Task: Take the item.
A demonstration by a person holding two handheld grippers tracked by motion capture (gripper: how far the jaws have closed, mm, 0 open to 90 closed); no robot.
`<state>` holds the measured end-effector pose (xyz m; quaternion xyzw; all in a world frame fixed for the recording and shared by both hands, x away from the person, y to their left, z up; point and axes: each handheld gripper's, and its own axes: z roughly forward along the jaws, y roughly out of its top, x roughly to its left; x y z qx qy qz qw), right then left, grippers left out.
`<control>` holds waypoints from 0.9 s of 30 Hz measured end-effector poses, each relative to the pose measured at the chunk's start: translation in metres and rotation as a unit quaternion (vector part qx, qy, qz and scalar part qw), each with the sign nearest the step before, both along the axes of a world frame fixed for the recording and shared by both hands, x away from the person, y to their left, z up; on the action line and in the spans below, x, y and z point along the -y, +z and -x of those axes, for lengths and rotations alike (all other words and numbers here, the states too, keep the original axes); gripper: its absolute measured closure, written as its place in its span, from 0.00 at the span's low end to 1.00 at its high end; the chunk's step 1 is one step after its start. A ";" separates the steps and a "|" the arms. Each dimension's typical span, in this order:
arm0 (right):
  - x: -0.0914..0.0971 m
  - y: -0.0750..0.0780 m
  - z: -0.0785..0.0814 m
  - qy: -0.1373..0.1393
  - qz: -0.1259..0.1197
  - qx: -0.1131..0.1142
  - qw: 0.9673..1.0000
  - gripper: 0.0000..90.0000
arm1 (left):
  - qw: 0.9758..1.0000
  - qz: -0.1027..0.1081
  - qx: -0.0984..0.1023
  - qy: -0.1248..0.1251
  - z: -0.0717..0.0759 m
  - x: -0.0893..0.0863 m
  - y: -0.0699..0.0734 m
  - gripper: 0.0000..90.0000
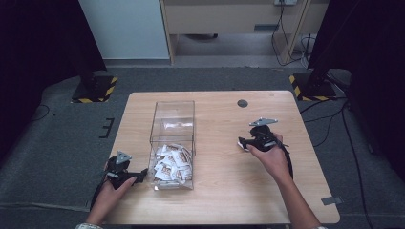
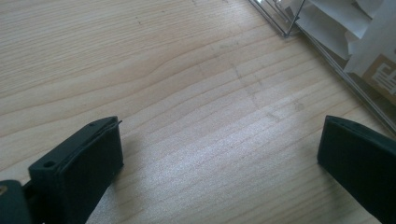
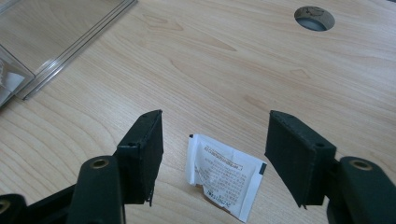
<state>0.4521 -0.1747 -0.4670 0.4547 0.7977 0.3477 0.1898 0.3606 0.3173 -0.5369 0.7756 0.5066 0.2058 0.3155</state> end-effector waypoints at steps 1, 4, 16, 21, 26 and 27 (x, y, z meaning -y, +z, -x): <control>0.000 0.001 0.000 0.000 -0.001 0.000 1.000 0.38 | 1.000 0.000 0.000 0.000 0.000 0.000 0.000 0.00; 0.000 0.003 0.001 0.001 -0.002 0.001 1.000 0.35 | 1.000 0.000 0.000 0.000 0.000 0.000 0.000 0.00; 0.008 0.011 0.009 -0.005 -0.012 0.005 1.000 0.11 | 1.000 0.000 0.000 0.000 0.000 0.000 0.000 0.00; 0.011 0.012 0.013 -0.007 -0.013 0.007 1.000 0.08 | 1.000 0.000 0.000 0.000 0.000 0.000 0.000 0.00; 0.017 0.013 0.018 -0.011 -0.016 0.011 1.000 0.07 | 1.000 0.000 0.000 0.000 0.000 0.000 0.000 0.00; 0.018 0.013 0.019 -0.010 -0.016 0.013 1.000 0.07 | 1.000 0.000 0.000 0.000 0.000 0.000 0.000 0.00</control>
